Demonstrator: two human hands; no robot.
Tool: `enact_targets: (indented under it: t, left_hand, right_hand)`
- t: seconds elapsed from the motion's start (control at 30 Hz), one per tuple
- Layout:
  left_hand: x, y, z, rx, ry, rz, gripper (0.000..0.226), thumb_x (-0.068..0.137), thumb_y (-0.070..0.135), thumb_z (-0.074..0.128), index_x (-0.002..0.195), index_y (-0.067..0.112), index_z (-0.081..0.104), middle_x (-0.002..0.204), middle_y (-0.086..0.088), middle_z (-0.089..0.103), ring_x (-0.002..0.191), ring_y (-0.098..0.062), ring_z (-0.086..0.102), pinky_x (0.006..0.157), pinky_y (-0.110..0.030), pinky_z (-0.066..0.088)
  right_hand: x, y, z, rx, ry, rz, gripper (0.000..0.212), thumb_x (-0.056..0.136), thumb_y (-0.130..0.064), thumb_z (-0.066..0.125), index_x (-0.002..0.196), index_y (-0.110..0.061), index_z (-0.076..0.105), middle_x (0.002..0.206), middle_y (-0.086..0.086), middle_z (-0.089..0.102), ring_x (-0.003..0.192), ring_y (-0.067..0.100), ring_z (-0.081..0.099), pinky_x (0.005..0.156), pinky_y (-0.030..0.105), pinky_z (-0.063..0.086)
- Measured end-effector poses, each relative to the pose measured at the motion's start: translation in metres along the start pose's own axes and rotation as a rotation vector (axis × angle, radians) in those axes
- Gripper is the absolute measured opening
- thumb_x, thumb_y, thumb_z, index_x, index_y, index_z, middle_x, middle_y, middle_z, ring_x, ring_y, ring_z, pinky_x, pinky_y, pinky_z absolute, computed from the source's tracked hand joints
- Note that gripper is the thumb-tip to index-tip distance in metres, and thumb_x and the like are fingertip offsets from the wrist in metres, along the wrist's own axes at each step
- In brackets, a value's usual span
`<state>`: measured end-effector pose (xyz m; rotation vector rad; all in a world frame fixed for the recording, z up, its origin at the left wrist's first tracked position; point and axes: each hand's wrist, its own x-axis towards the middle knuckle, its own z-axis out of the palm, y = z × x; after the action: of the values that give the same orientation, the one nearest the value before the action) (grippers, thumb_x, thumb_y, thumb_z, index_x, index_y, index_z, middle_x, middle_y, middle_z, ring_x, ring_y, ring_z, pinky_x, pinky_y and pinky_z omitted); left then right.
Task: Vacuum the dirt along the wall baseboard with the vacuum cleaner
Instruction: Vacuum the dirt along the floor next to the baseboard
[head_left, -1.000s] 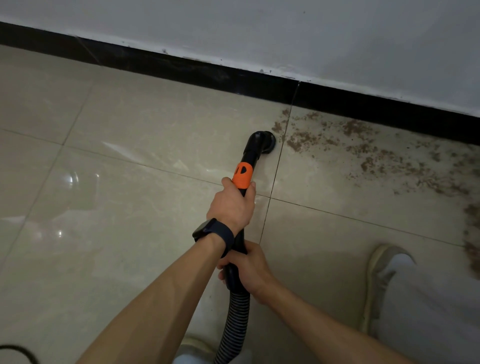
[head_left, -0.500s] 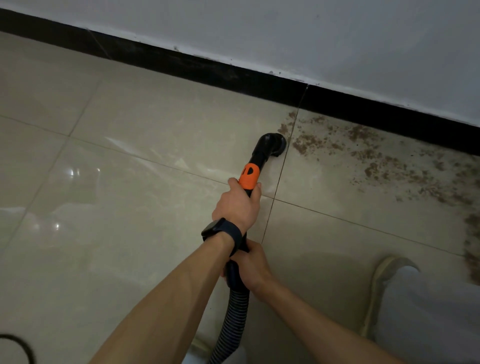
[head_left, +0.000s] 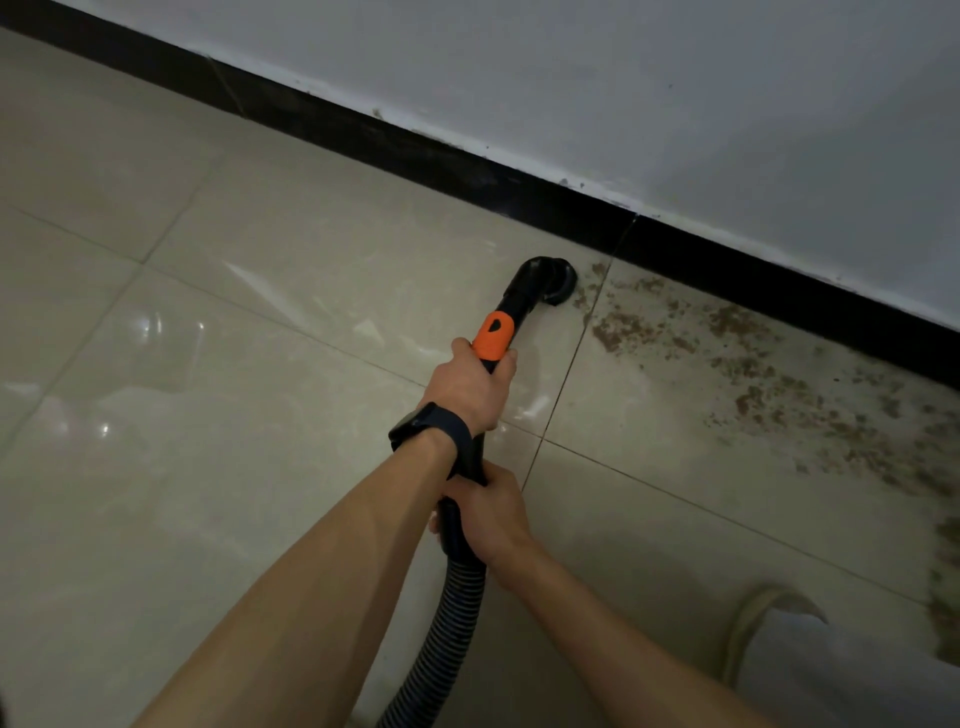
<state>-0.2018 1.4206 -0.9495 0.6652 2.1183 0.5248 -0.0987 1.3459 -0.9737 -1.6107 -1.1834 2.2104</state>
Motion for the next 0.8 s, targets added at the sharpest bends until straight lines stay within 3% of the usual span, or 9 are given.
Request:
enact_targets:
  t: [0.13,0.4,0.8]
  left_hand:
    - [0.011,0.015,0.002,-0.013,-0.024,0.013,0.044,0.096,0.055,0.051,0.110,0.013,0.045,0.091,-0.012,0.066,0.066,-0.028,0.070,0.062,-0.036,0.059]
    - [0.020,0.039,0.018,-0.006,-0.022,0.021,0.045,0.096,0.055,0.050,0.111,0.013,0.044,0.090,-0.010,0.064,0.068,-0.028,0.070,0.066,-0.040,0.061]
    - [0.007,0.030,0.010,0.133,0.007,0.059,0.047,0.096,0.058,0.047,0.109,0.013,0.040,0.088,-0.012,0.064,0.072,-0.032,0.069,0.070,-0.048,0.060]
  right_hand:
    - [0.009,-0.010,-0.006,0.023,0.040,0.005,0.019,0.060,-0.028,0.066,0.073,-0.014,0.067,0.060,0.004,0.069,0.050,0.019,0.066,0.047,0.028,0.052]
    - [0.023,-0.022,-0.030,0.029,0.058,-0.008,0.005,0.068,-0.019,0.067,0.069,-0.015,0.066,0.059,0.002,0.068,0.048,0.017,0.064,0.047,0.026,0.052]
    - [0.014,-0.017,-0.016,0.079,-0.057,0.023,0.022,0.060,-0.024,0.064,0.076,-0.010,0.066,0.060,0.003,0.068,0.050,0.017,0.065,0.050,0.027,0.054]
